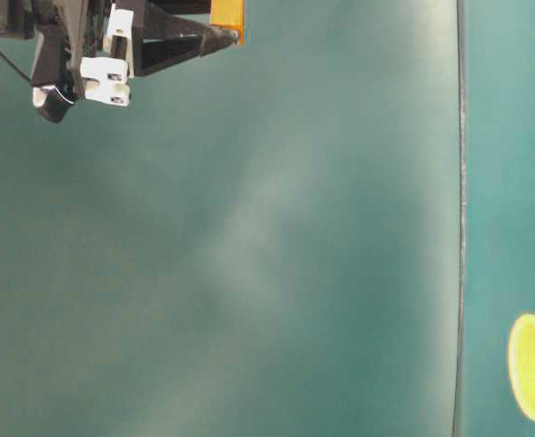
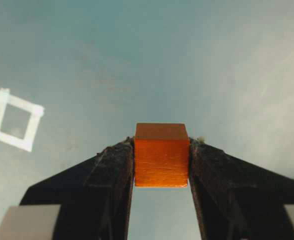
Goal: Lift the orange block with right arm.
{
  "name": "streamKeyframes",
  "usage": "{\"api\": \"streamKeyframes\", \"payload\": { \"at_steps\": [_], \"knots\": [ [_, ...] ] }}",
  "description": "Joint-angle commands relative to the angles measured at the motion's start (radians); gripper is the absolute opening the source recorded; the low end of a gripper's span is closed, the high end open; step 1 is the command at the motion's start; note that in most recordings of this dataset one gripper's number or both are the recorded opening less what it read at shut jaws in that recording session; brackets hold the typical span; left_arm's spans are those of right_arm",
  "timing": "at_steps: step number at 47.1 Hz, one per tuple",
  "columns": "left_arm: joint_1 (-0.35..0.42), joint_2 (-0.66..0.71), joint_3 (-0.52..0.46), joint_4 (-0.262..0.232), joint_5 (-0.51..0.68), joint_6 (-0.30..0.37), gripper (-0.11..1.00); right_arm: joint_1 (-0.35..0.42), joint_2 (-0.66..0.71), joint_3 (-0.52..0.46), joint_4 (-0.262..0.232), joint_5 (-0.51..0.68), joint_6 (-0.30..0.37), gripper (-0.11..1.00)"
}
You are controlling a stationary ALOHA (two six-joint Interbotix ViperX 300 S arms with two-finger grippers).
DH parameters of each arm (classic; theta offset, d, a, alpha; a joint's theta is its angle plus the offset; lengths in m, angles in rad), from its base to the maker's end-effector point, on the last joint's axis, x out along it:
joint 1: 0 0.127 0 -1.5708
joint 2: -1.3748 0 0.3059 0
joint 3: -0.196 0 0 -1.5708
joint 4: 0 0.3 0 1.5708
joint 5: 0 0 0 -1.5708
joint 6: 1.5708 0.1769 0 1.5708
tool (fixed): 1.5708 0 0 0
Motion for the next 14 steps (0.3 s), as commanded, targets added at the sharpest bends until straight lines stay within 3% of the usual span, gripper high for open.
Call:
{"api": "streamKeyframes", "payload": {
  "at_steps": [1,14],
  "knots": [
    [0.000,0.009,-0.029,0.002,-0.006,-0.002,0.00,0.002,-0.026,-0.028,0.002,-0.003,-0.003,0.38],
    [0.000,0.009,-0.029,0.002,-0.006,-0.002,0.00,0.002,-0.026,-0.028,0.002,0.000,-0.003,0.38]
  ]
}}
